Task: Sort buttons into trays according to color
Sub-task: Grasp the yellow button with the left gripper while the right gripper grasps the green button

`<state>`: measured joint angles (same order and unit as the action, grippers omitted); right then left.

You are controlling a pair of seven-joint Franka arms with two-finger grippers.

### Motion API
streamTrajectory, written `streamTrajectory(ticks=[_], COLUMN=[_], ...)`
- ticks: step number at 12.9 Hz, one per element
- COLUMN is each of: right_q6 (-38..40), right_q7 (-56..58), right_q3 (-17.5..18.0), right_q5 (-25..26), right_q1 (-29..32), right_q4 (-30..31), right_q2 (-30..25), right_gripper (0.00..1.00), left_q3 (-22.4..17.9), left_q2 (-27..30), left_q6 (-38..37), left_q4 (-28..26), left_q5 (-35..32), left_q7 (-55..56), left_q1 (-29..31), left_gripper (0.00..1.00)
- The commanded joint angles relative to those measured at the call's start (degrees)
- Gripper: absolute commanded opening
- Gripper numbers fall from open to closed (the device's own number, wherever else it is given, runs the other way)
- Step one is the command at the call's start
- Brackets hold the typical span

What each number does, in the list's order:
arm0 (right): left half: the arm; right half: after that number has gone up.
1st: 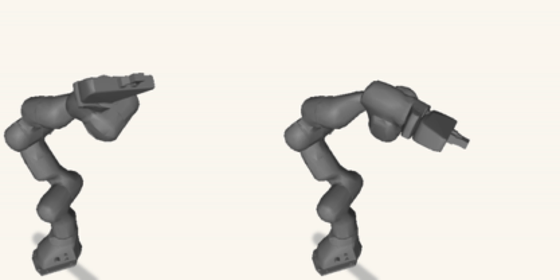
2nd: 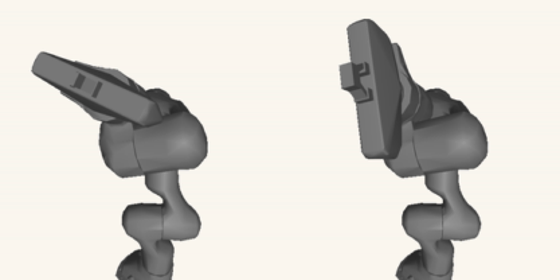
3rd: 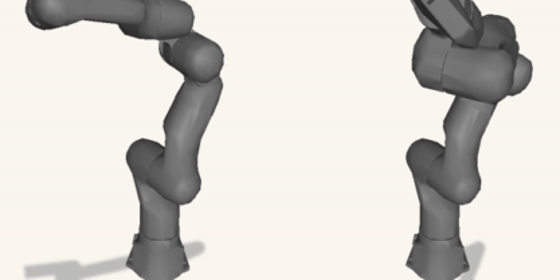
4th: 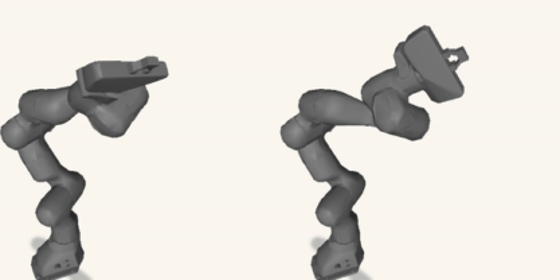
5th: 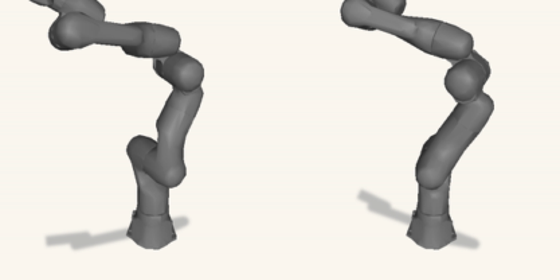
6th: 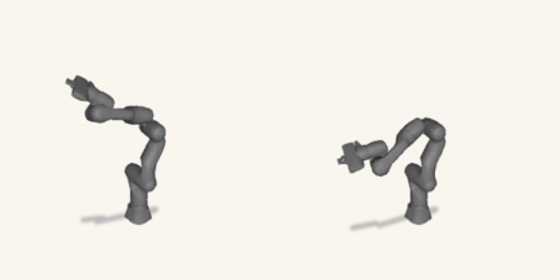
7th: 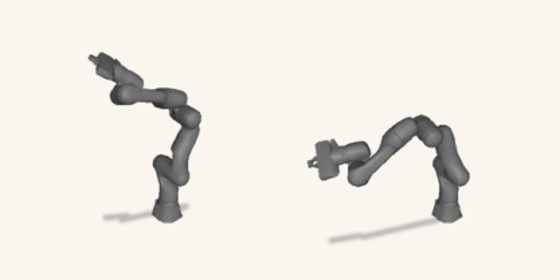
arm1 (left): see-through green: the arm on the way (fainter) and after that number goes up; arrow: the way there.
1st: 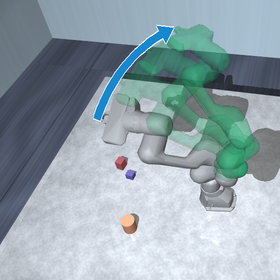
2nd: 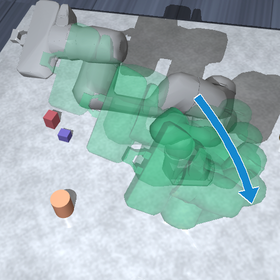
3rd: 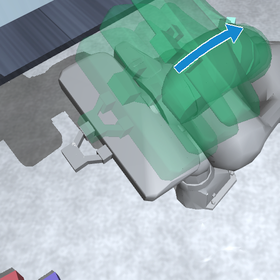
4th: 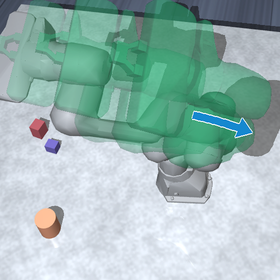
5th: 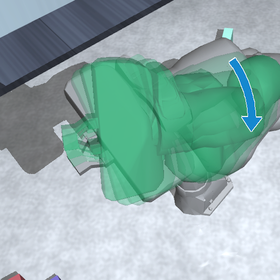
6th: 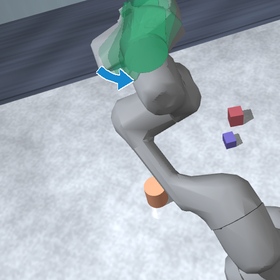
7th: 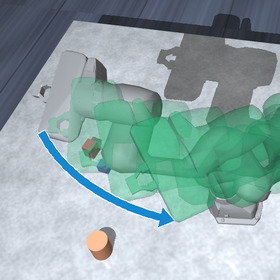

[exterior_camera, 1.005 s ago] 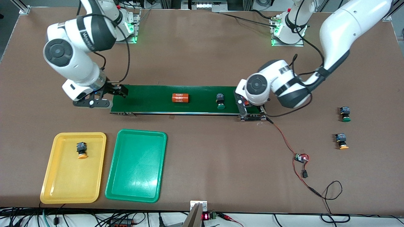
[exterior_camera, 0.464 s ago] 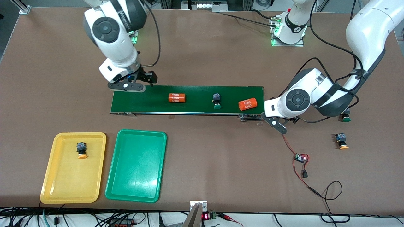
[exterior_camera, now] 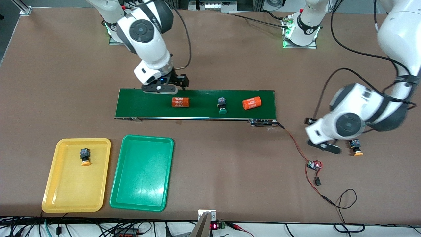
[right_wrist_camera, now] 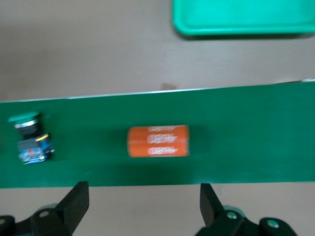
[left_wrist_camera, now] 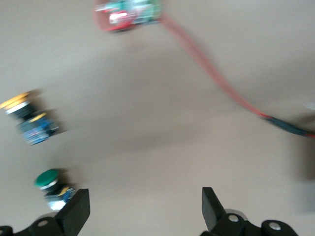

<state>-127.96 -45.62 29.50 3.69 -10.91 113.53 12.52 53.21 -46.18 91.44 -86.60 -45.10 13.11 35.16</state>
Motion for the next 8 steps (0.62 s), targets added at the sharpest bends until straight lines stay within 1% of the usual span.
streamTrajectory(ticks=[1,3,5,6,7,8], right_q6=[-2.02,-2.46,-3.6,-4.57,-5.27,-5.28], right_q7=[-3.67,-6.31,-8.77,-9.92,-10.28,-10.28], right_q3=[0.12,0.12,0.12,0.12,0.04,0.04], right_q5=[1.48,3.59,5.52,5.97,6.76,8.25], right_q1=[-2.36,-3.85,-4.55,-5.08,-5.87,-6.05], right_q4=[-0.94,-1.64,-1.91,-1.91,-1.99,-2.0], right_q2=[2.76,4.35,5.75,6.54,7.25,7.51], right_gripper=[1.0,1.0,1.0,1.0,1.0,1.0], left_q3=[-6.26,-10.04,-14.69,-16.1,-16.21,-16.38], left_q2=[-1.72,-1.81,-1.81,-2.16,-3.03,-4.0], left_q6=[1.79,6.62,16.79,22.58,26.29,27.12], left_q4=[4.77,5.21,5.3,5.22,5.04,4.6], left_q5=[-0.25,-0.07,0.1,0.02,0.02,-0.16], left_q7=[-0.18,-0.19,-0.19,-0.28,-0.28,-0.36], left_q1=[-1.15,-0.71,0.34,1.83,2.71,3.76], left_gripper=[1.0,1.0,1.0,1.0,1.0,1.0])
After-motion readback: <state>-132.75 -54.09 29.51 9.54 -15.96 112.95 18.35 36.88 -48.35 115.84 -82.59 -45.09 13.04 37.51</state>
